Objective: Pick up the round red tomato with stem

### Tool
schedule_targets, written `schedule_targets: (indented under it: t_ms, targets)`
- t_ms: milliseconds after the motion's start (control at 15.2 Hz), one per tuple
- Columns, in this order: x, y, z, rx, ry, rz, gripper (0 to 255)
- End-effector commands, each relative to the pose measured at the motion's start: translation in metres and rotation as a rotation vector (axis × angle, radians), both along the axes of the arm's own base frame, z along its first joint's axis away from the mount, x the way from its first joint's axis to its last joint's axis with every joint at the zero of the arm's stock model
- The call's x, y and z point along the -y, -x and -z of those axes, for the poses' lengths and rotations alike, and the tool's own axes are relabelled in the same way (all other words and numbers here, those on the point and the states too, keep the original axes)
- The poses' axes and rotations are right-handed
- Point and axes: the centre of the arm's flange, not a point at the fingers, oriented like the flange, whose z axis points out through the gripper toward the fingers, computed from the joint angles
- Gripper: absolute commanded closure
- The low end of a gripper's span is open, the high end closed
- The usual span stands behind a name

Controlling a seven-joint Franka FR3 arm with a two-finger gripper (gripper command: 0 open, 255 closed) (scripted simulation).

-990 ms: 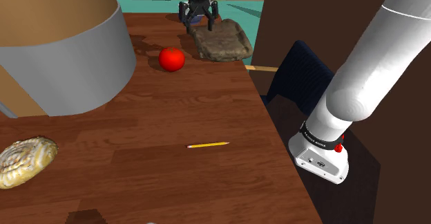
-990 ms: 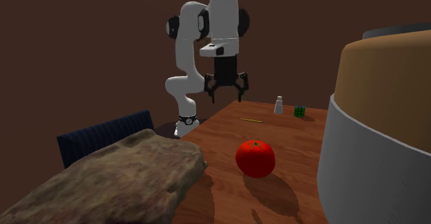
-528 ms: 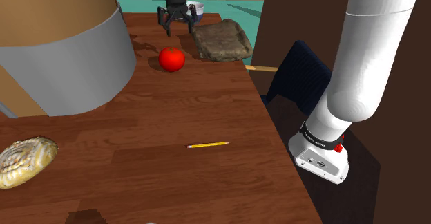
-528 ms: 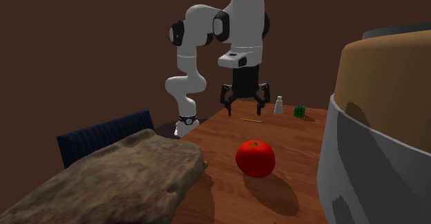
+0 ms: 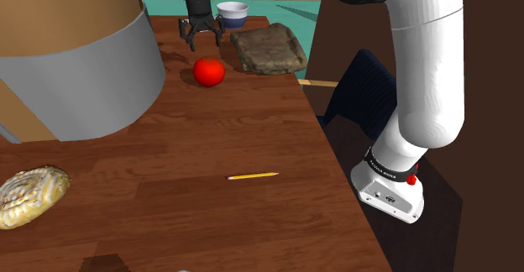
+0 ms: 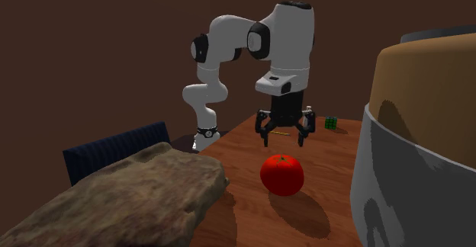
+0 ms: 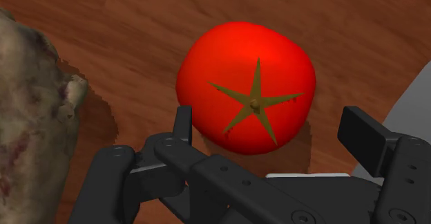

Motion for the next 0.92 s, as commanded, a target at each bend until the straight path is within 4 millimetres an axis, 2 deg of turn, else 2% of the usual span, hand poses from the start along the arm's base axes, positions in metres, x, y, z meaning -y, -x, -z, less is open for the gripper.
schedule_targets:
  t_ms: [0,264,330,858]
  targets:
    - [-0.001,-0.001,0.011,0.0,0.0,0.0,0]
    - [-0.001,-0.001,0.025,0.0,0.0,0.0,0]
    - [-0.001,0.0,0.025,0.0,0.0,0.0,255]
    - [-0.001,0.001,0.025,0.0,0.0,0.0,255]
